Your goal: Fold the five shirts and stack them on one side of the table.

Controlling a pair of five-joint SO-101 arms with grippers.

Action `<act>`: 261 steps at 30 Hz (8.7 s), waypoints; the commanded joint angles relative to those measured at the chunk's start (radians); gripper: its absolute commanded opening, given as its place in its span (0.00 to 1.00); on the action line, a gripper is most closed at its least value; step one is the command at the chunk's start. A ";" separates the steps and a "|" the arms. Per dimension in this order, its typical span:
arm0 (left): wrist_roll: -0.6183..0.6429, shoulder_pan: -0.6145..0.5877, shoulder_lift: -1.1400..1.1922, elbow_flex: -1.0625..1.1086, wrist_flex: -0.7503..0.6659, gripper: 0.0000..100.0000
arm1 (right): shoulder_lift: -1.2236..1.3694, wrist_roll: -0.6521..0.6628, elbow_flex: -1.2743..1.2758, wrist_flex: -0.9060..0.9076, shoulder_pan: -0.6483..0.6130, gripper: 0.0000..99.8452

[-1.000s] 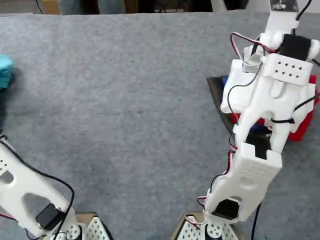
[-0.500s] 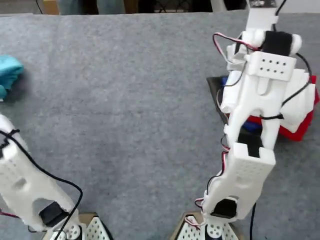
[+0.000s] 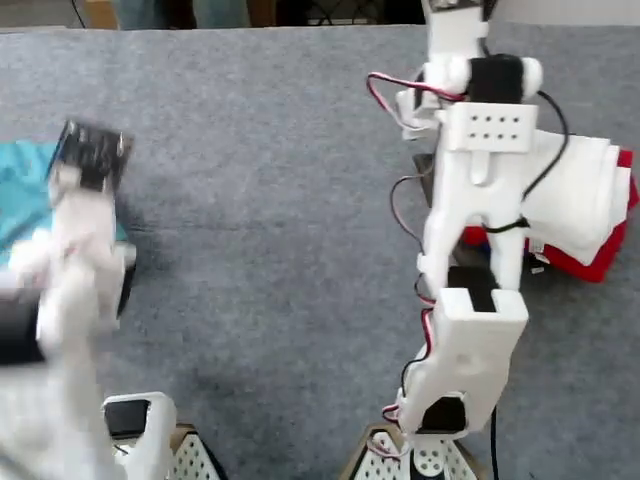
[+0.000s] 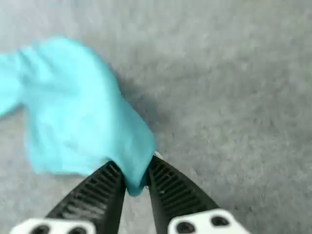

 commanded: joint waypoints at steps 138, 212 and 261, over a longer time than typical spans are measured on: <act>0.330 1.136 1.026 -1.573 -0.086 0.03 | 0.027 0.064 -0.311 0.008 0.422 0.43; 0.272 -0.277 0.089 -0.035 -0.338 0.03 | -0.024 0.097 -0.084 -0.051 -0.222 0.01; -0.222 -0.809 1.005 -0.179 -0.195 0.03 | 0.518 -0.265 -0.045 0.015 -0.437 0.02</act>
